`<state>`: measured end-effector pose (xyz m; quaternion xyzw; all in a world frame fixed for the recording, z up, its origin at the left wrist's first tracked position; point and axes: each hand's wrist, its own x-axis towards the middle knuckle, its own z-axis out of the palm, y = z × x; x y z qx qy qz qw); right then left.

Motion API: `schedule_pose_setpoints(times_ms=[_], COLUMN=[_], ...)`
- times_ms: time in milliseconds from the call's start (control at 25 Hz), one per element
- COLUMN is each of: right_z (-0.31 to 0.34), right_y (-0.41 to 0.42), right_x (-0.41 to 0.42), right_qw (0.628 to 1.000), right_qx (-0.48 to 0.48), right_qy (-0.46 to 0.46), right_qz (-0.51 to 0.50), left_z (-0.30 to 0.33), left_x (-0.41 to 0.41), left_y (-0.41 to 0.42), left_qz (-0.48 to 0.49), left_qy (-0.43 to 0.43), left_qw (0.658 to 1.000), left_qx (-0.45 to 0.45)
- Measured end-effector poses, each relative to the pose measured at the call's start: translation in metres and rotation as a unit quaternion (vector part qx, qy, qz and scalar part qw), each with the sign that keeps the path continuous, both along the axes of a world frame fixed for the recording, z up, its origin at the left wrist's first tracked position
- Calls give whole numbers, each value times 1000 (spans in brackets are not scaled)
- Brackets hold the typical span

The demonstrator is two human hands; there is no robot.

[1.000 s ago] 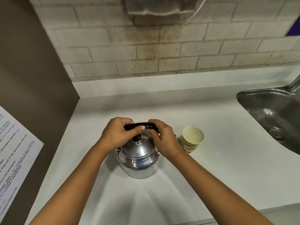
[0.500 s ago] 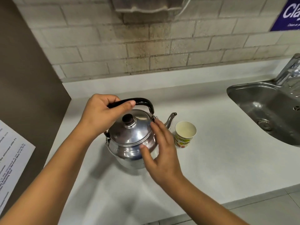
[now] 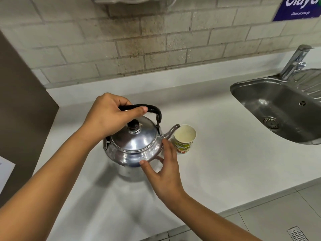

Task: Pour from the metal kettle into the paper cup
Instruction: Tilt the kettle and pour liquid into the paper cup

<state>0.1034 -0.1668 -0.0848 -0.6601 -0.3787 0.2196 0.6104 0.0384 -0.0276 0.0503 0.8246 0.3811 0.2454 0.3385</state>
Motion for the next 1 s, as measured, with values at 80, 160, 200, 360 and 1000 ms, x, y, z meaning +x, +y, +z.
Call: schedule_pose_setpoints(times_ms=[80, 160, 200, 360, 1000], right_z=[-2, -3, -4, -8, -6], right_y=[1, 3, 3, 5, 8], right_x=[2, 3, 3, 2, 8], right_qw=[1000, 999, 998, 996, 983], right_qx=[6, 12, 16, 19, 55], right_qy=[21, 44, 55, 88, 173], right_qz=[9, 16, 18, 20, 39], left_z=[2, 5, 5, 9, 26], left_x=[7, 13, 17, 26, 58], left_y=[1, 1, 1, 0, -9], left_qz=[0, -2, -5, -14, -26], left_qy=[20, 41, 51, 79, 178], left_qw=[1000, 999, 999, 997, 983], left_qx=[2, 4, 8, 19, 45])
